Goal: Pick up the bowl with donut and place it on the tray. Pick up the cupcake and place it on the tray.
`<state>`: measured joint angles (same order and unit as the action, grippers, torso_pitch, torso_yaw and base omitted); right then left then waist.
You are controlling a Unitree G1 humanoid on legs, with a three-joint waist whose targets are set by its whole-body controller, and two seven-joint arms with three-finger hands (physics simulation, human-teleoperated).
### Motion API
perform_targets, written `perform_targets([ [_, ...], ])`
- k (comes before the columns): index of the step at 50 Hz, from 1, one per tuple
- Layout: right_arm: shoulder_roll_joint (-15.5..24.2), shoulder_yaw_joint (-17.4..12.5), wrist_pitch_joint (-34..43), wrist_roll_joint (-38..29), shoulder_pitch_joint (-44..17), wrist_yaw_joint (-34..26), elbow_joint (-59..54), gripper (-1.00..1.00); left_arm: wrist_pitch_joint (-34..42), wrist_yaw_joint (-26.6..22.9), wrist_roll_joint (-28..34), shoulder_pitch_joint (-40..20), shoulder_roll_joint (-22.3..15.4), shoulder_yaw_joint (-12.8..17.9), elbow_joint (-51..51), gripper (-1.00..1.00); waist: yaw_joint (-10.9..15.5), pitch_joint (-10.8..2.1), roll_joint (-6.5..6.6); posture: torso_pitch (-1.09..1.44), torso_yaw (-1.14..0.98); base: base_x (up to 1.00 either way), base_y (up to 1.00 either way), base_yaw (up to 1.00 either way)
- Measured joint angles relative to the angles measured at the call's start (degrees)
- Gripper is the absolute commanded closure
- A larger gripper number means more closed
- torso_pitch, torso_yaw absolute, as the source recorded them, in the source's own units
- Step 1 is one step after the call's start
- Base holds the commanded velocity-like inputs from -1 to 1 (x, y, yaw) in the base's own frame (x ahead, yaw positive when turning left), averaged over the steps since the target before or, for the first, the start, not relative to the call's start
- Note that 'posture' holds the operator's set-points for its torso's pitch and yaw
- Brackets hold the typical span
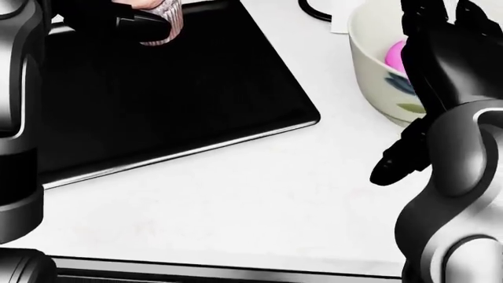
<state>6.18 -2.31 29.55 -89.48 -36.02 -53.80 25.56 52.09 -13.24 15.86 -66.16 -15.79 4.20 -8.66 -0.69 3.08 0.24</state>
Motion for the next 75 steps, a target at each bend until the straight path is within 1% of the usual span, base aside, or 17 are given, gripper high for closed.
perform_targets([
  [12,0.65,-0.33,0.00,2.26,1.56,3.46,-4.50,-1.00,-0.06,0.28,-0.26,0.07,0.05,-0.15,-0.22,1.00,0.24,-0.22,-0.18,0.00,0.00,0.00,0.00,0.00],
  [19,1.55,-0.16,-0.25,3.57,1.68,6.63,-6.81,-0.65,0.31,0.20,-0.32,0.15,-0.05,-0.08,0.39,1.00,0.33,-0.60,-0.46,0.00,0.00,0.00,0.00,0.00],
  [20,1.69,-0.19,-0.26,3.73,1.63,7.01,-7.22,-0.54,0.25,0.21,-0.35,0.14,-0.07,-0.04,0.33,1.00,0.35,-0.66,-0.52,0.00,0.00,0.00,0.00,0.00],
  [22,1.94,-0.25,-0.23,4.05,1.42,7.73,-8.06,-0.54,0.06,0.29,-0.41,0.14,-0.13,0.06,0.15,1.00,0.39,-0.75,-0.63,0.00,0.00,0.00,0.00,0.00],
  [26,2.53,-0.41,-0.17,4.79,1.12,9.47,-9.98,-0.24,-0.20,0.47,-0.46,0.34,-0.18,0.12,-0.07,1.00,0.46,-0.91,-0.84,0.00,0.00,0.00,0.00,0.00],
  [29,2.88,-0.29,-0.11,5.16,1.02,10.20,-10.71,-0.46,-0.17,0.49,-0.54,0.48,-0.17,0.14,0.03,1.00,0.52,-0.95,-1.00,0.00,0.00,0.00,0.00,0.00],
  [30,2.94,-0.25,-0.06,5.16,1.07,10.40,-10.81,-0.44,-0.06,0.48,-0.59,0.49,-0.15,0.18,0.18,1.00,0.54,-0.95,-1.07,0.00,0.00,0.00,0.00,0.00],
  [33,3.04,-0.18,0.02,5.11,1.21,10.86,-11.09,-0.19,0.22,0.46,-0.73,0.52,-0.16,0.22,0.84,1.00,0.54,-0.96,-1.20,0.00,0.00,0.00,0.00,0.00],
  [35,3.09,-0.10,-0.07,5.15,1.21,11.23,-11.43,0.06,0.50,0.42,-0.79,0.53,-0.14,0.16,1.44,1.00,0.55,-0.99,-1.26,0.00,0.00,0.00,0.00,0.00],
  [37,3.18,-0.06,-0.16,5.23,1.14,11.65,-11.81,0.07,0.61,0.43,-0.95,0.46,-0.14,0.23,1.83,1.00,0.56,-1.02,-1.28,0.00,0.00,0.00,0.00,0.00],
  [39,3.27,-0.31,-0.07,5.48,1.06,12.20,-12.40,0.25,0.56,0.46,-1.10,0.37,-0.23,0.24,1.92,1.00,0.61,-1.08,-1.27,0.00,0.00,0.00,0.00,0.00],
  [41,3.47,-0.59,0.01,5.68,1.16,12.68,-13.06,0.59,0.59,0.48,-1.17,0.31,-0.36,0.26,1.96,1.00,0.62,-1.12,-1.25,0.00,0.00,0.00,0.00,0.00],
  [43,3.84,-0.87,-0.39,6.00,0.72,14.34,-13.98,0.78,0.71,0.46,-1.21,0.27,-0.40,0.23,2.01,1.00,0.72,-1.21,-1.21,0.00,0.00,0.00,0.00,0.00],
  [47,4.03,-0.51,-0.87,6.73,1.15,15.98,-15.59,1.00,0.22,0.50,-1.40,0.38,-0.56,0.31,1.62,1.00,0.84,-1.32,-1.18,0.00,0.00,0.00,0.00,0.00],
  [60,5.52,-1.24,-1.14,7.47,1.53,13.79,-12.72,1.00,0.52,0.27,-1.29,0.66,-0.73,0.25,2.02,1.00,1.10,-1.23,-1.28,0.00,0.00,0.00,0.00,0.00],
  [69,6.65,-2.25,-1.11,6.92,1.41,9.03,-9.43,1.00,1.18,0.18,-1.14,0.79,-0.73,0.26,2.86,1.00,0.98,-0.68,-0.91,0.00,0.00,0.00,0.00,0.00],
  [75,7.01,-2.89,-0.55,5.38,-0.63,3.21,-6.43,1.00,1.37,0.05,-1.41,0.69,-1.33,0.86,2.98,1.00,0.48,-0.02,-0.40,0.00,0.00,0.00,0.00,0.00],
])
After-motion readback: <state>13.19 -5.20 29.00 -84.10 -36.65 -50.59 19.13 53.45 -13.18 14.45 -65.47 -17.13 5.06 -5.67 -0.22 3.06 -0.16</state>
